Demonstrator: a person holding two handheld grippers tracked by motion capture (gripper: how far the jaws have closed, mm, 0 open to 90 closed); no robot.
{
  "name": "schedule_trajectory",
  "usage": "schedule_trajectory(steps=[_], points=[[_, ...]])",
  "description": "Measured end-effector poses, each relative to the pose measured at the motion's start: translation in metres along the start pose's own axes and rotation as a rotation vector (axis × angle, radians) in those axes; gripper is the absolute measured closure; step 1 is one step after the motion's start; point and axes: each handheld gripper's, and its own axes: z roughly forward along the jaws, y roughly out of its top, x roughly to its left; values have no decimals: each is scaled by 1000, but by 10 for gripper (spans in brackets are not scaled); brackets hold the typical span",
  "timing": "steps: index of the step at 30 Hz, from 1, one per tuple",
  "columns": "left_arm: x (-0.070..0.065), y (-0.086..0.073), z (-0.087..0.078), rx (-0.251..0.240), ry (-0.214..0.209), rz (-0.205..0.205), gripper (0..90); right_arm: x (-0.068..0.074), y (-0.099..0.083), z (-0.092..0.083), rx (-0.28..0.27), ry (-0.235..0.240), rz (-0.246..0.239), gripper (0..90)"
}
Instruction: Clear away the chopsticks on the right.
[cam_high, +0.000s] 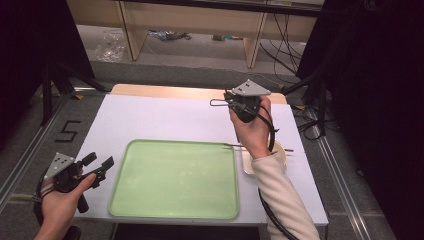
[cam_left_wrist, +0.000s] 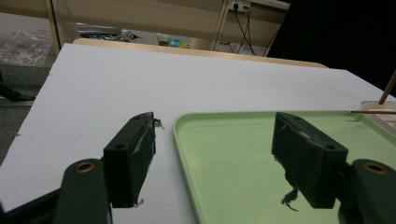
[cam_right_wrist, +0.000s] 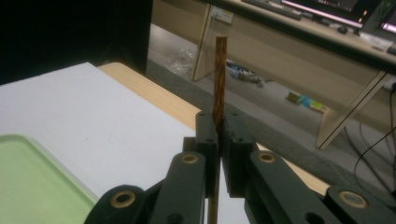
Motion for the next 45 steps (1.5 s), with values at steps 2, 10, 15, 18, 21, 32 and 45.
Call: schedule_trajectory(steps=[2, 10, 15, 18, 21, 32, 45], points=[[0, 0, 0, 0, 0, -3, 302, 0, 1, -1, 5, -2, 35, 877], [0, 0, 0, 2, -1, -6, 302, -1, 5, -8, 56, 24, 194, 877], [0, 0, 0, 1, -1, -5, 303, -4, 7, -11, 116, 39, 273, 877], [0, 0, 0, 2, 0, -4, 302, -4, 7, -12, 146, 33, 317, 877], [0, 0, 0, 2, 0, -5, 303, -3, 6, -12, 183, 25, 362, 877], [0, 0, 0, 2, -2, -6, 303, 1, 3, -7, 354, 44, 487, 877], [1, 0, 0, 3, 4, 3, 304, 3, -9, 7, 598, 39, 645, 876]])
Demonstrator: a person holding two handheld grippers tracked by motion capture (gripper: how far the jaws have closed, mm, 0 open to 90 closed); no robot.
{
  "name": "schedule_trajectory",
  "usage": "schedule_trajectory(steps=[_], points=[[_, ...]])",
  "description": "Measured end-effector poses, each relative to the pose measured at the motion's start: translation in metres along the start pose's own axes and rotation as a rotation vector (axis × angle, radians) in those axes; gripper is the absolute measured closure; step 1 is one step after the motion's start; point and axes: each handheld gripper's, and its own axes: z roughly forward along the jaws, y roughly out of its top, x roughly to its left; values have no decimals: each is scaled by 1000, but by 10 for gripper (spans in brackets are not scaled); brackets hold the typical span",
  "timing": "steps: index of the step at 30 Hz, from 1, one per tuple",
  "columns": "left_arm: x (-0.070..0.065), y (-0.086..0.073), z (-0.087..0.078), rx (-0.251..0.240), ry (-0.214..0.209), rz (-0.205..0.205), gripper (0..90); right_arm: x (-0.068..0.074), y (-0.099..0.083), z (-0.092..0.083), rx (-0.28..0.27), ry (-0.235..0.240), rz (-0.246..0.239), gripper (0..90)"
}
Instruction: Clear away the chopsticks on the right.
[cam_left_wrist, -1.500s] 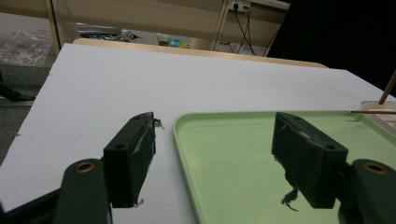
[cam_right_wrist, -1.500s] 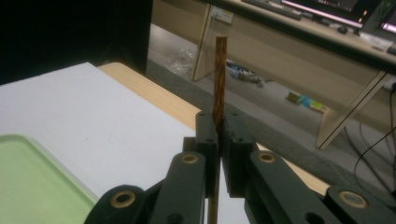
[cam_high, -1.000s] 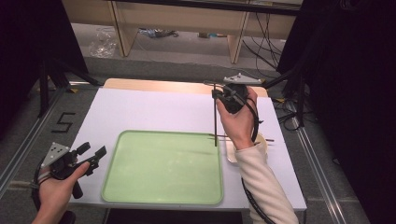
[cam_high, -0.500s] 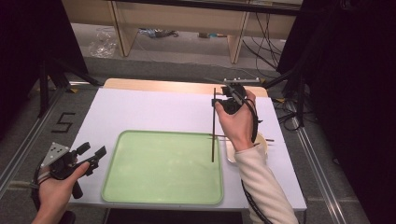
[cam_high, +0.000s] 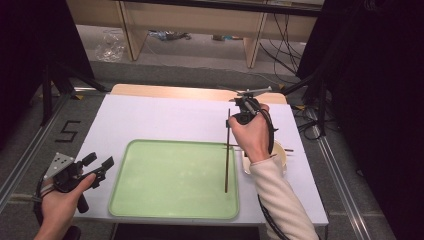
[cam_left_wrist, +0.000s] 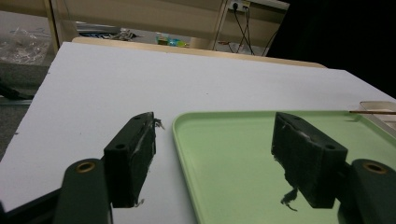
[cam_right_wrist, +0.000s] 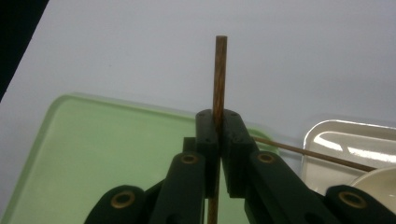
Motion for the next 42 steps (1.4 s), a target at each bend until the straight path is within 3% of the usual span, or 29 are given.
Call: schedule_trajectory(steps=[3, 5, 6, 8, 9, 14, 15, 16, 17, 18, 21, 22, 25, 27, 28, 29, 30, 34, 36, 37, 39, 40, 42], points=[[-1, 0, 0, 1, -7, -15, 304, -4, -1, 5, 51, -12, -26, 876], [-1, 0, 0, 1, -8, -17, 304, -5, -2, 10, 85, -18, -18, 877], [-1, 0, 0, 1, -9, -15, 304, -3, -3, 13, 87, -12, 16, 876], [-1, 0, 0, 1, -9, -15, 305, -6, -3, 17, 104, -11, -12, 876], [-1, 0, 0, 1, -10, -15, 304, -4, -3, 18, 129, -21, 28, 876], [-1, 0, 0, 2, -10, -15, 305, -4, -5, 29, 188, -35, 61, 876], [-1, 0, 0, 1, -10, -15, 305, -5, -5, 31, 204, -37, 60, 877], [-1, 0, 0, 2, -11, -17, 305, -9, -6, 36, 193, -40, 24, 877], [-1, 0, 0, 2, -11, -18, 305, -5, -6, 37, 234, -43, 86, 876], [-1, 0, 0, 2, -10, -16, 305, -9, -7, 41, 228, -43, 53, 876], [-1, 0, 0, 2, -11, -19, 305, -11, -8, 46, 257, -51, 61, 876], [-1, 0, 0, 3, -11, -17, 305, -14, -9, 49, 259, -59, 21, 876], [-1, 0, 0, 2, -11, -19, 306, -15, -10, 55, 283, -62, 44, 876], [-1, 0, 0, 2, -12, -17, 306, -19, -11, 59, 276, -57, 3, 876], [-1, 0, 0, 2, -12, -18, 306, -18, -12, 60, 272, -59, 7, 876], [-1, 0, 0, 2, -12, -19, 306, -16, -11, 59, 309, -64, 42, 876], [-1, 0, 0, 2, -12, -20, 306, -18, -12, 62, 279, -68, 13, 876], [-1, -1, 0, 2, -13, -20, 306, -18, -14, 67, 296, -75, 15, 876], [-1, -1, 0, 2, -13, -19, 306, -14, -15, 70, 318, -82, 55, 876], [-1, 0, 0, 2, -13, -20, 306, -13, -15, 72, 321, -89, 51, 876], [-1, 0, 0, 2, -13, -19, 306, -17, -17, 77, 309, -72, -13, 876], [-1, 0, 0, 2, -13, -19, 306, -14, -17, 78, 341, -76, 24, 876], [-1, -1, 0, 2, -14, -21, 306, -15, -19, 82, 323, -90, -4, 876]])
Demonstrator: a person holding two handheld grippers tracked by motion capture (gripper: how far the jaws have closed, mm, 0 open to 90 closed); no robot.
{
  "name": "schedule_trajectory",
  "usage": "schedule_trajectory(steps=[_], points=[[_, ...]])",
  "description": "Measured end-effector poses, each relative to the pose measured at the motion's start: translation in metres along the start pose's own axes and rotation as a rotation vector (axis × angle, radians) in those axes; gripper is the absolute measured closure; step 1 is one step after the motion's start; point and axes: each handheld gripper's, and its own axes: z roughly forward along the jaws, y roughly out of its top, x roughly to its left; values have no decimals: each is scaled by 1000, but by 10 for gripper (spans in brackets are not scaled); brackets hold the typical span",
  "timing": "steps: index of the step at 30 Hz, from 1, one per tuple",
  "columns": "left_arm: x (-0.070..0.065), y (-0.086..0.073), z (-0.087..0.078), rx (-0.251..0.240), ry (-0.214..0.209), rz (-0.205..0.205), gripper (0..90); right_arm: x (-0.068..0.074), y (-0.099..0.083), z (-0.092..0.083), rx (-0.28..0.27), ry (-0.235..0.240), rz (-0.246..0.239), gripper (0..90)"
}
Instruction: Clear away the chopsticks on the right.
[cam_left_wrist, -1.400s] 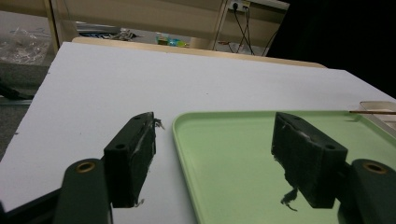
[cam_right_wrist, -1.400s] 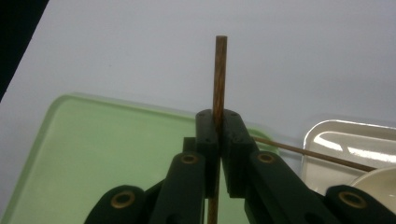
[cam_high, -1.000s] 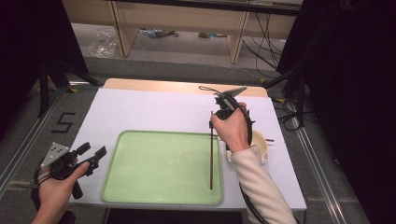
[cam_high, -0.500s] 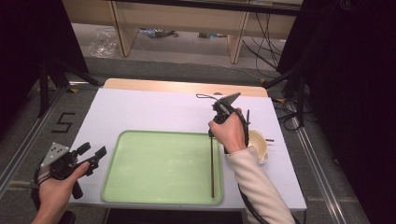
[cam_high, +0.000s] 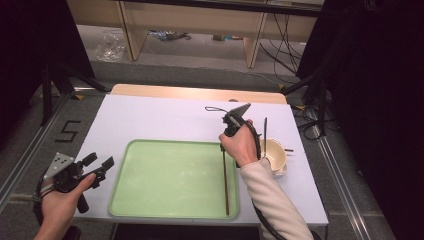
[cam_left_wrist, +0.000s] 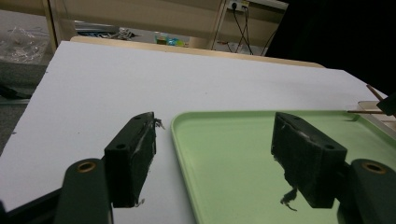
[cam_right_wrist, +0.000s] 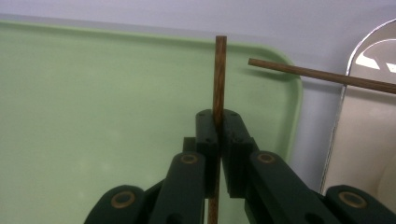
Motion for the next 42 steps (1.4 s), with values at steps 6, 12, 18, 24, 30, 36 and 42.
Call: schedule_trajectory(steps=[6, 12, 18, 24, 30, 36, 42], points=[[0, 0, 0, 0, 0, 2, 307, 3, 0, 14, 53, -13, 30, 876], [0, 0, 0, 0, 0, 1, 307, 2, 0, 29, 70, -29, 35, 875], [1, 0, 0, 0, 0, 2, 307, -1, 0, 37, 82, -37, 44, 874], [1, 0, 0, -1, 2, 3, 307, -3, 1, 41, 95, -55, 61, 869], [1, 0, 0, -1, 2, 4, 307, -4, 0, 44, 97, -63, 62, 866], [1, 0, 0, -2, 3, 5, 307, -8, 0, 47, 67, -84, -15, 858], [1, 0, 0, 0, 3, 3, 308, -6, 0, 46, 87, -82, 1, 837]])
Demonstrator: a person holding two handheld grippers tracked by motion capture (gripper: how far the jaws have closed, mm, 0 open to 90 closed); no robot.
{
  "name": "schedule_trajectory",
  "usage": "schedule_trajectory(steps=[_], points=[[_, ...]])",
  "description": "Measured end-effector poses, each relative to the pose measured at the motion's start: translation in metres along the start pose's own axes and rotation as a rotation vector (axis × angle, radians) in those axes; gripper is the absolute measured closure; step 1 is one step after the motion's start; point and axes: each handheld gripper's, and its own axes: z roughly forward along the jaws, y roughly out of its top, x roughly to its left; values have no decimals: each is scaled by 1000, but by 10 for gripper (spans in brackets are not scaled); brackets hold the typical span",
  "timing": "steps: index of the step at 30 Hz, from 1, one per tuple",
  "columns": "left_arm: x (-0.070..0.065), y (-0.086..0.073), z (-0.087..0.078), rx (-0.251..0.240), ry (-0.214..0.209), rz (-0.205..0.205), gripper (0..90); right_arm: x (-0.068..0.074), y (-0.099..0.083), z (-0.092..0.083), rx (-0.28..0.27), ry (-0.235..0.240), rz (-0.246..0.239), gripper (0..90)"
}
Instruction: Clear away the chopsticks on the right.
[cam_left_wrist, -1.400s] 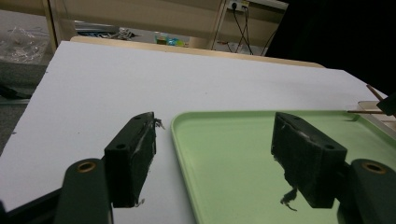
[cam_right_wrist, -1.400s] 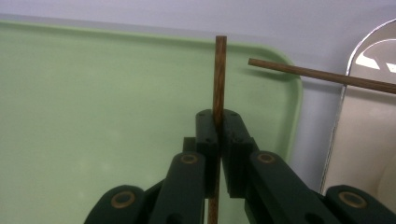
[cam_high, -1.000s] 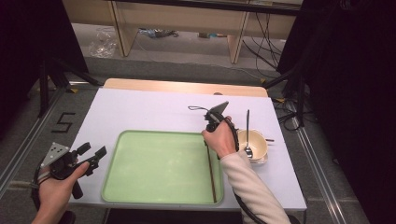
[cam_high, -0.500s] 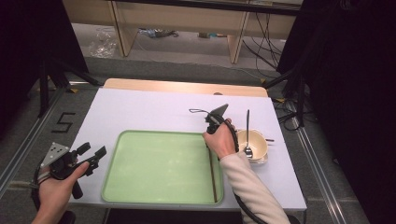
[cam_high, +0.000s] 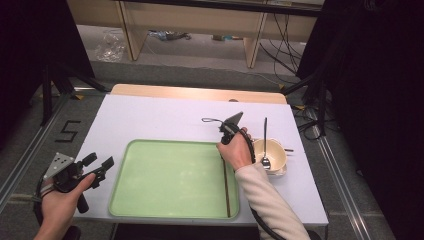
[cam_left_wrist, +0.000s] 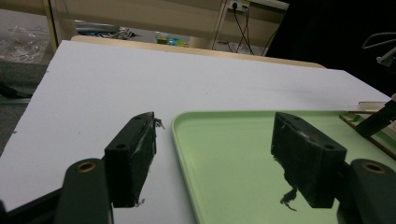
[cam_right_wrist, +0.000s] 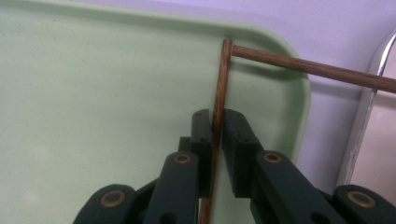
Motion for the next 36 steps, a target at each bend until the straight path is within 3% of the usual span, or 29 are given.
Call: schedule_trajectory(steps=[3, 4, 8, 10, 13, 14, 15, 17, 18, 20, 22, 24, 25, 28, 30, 34, 35, 36], points=[[0, 0, 0, 0, 0, 2, 308, -3, -1, 1, -11, -13, -41, 828], [0, 0, 0, 0, 0, 1, 308, -1, 0, -1, -4, -2, -10, 827], [0, 0, 0, 0, -1, -2, 308, 0, 0, -5, -19, 10, -16, 811], [0, 0, 0, 0, -1, -2, 308, 3, 0, -11, -16, 13, 14, 804], [0, 0, 0, -2, -1, -1, 308, 2, 0, -19, -48, 4, -29, 795], [0, 0, 0, -2, -1, -1, 308, -1, 0, -22, -78, -11, -94, 787], [0, 0, 0, -2, -1, -1, 308, 2, 0, -26, -74, -11, -61, 778], [0, 0, 0, 1, -2, -3, 308, -3, 2, -33, -130, -21, -216, 733], [0, 0, 0, 1, -2, -2, 309, -2, 2, -36, -138, -31, -249, 717], [0, 0, 0, 2, -2, -2, 308, -6, 4, -37, -205, -109, -462, 664], [0, 0, 0, 2, -2, -2, 309, -9, 5, -41, -219, -184, -582, 650], [0, 0, 0, 1, -1, -2, 309, -11, 6, -43, -221, -220, -661, 625], [0, 0, 0, 2, -1, -2, 309, -13, 7, -43, -210, -245, -740, 609], [-1, 0, 0, 2, -3, -4, 309, -14, 6, -41, -188, -252, -886, 548], [0, 0, 0, 2, -2, -3, 309, -14, 4, -40, -162, -266, -960, 545], [-1, 0, 0, 2, -3, -4, 309, -12, 2, -38, -153, -299, -1002, 545], [0, 0, 0, 2, -2, -1, 309, -14, 4, -37, -148, -298, -1045, 545], [-1, 0, 0, 2, -2, -5, 309, -13, 4, -37, -146, -296, -1051, 543]])
